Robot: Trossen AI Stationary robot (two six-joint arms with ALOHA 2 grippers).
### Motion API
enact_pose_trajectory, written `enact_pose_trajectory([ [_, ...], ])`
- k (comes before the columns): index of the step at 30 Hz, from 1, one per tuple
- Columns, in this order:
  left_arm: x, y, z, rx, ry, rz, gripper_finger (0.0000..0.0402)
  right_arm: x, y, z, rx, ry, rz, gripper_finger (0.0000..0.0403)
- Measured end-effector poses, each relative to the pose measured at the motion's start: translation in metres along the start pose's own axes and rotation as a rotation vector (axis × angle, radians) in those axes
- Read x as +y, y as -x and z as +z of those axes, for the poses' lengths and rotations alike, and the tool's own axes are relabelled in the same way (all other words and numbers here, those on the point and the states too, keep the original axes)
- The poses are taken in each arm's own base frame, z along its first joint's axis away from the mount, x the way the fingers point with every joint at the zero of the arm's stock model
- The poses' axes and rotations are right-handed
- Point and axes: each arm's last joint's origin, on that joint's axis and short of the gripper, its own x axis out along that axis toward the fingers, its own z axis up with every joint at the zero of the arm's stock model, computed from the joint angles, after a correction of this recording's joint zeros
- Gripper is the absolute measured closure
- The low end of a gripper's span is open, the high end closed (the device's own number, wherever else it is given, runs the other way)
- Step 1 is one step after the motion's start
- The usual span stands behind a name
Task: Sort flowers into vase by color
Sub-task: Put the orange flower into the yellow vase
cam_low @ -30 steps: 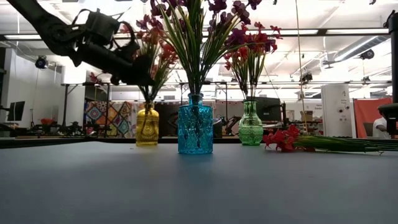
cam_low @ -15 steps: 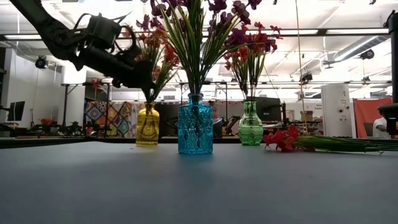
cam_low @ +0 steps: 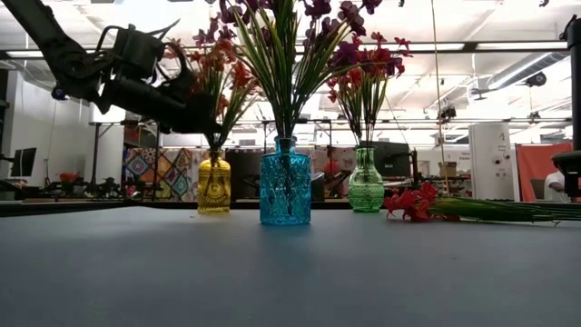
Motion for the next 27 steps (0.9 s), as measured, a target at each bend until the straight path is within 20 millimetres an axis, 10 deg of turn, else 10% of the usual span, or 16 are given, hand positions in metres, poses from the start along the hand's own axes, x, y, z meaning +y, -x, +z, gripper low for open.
enact_pose_trajectory([
  [27, 0.0002, 0.0033, -0.001, 0.024, -0.021, -0.009, 0.0255, 0.0, 0.0, 0.0, 0.0, 0.002, 0.0, 0.0199],
])
